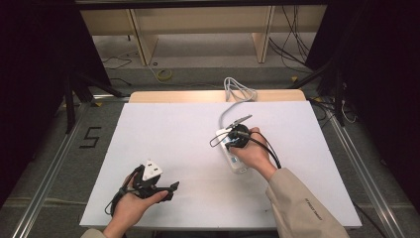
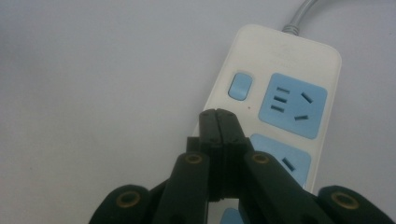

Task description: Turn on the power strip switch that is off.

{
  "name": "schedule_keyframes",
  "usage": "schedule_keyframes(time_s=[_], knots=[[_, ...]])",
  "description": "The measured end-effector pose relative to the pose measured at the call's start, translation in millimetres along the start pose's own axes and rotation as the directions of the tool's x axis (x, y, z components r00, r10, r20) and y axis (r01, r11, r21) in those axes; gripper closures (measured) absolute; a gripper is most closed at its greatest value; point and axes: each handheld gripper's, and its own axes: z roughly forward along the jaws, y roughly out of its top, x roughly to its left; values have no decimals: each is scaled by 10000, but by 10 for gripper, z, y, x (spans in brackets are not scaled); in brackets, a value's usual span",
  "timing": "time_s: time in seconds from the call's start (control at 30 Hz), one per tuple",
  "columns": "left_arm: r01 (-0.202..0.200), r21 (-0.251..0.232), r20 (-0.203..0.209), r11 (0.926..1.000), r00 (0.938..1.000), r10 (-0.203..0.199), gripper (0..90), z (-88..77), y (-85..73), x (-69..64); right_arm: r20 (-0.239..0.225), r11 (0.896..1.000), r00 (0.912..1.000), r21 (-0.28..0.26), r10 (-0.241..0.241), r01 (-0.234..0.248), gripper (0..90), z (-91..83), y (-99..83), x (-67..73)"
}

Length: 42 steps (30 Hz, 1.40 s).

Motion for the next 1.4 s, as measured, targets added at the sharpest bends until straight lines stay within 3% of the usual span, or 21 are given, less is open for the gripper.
schedule_keyframes(time_s=[0.47, 1.4], knots=[[-16, 5, -8, 10000, 10000, 16, 253, 0, 0, -2, -83, 9991, 9998, 402, 164, -161, 900, 12, 46, -11], [1, -18, -17, 10000, 10000, -1, 253, 0, 1, -8, -7, 9900, 10000, 1407, -10, 11, 900, 45, 181, 5]])
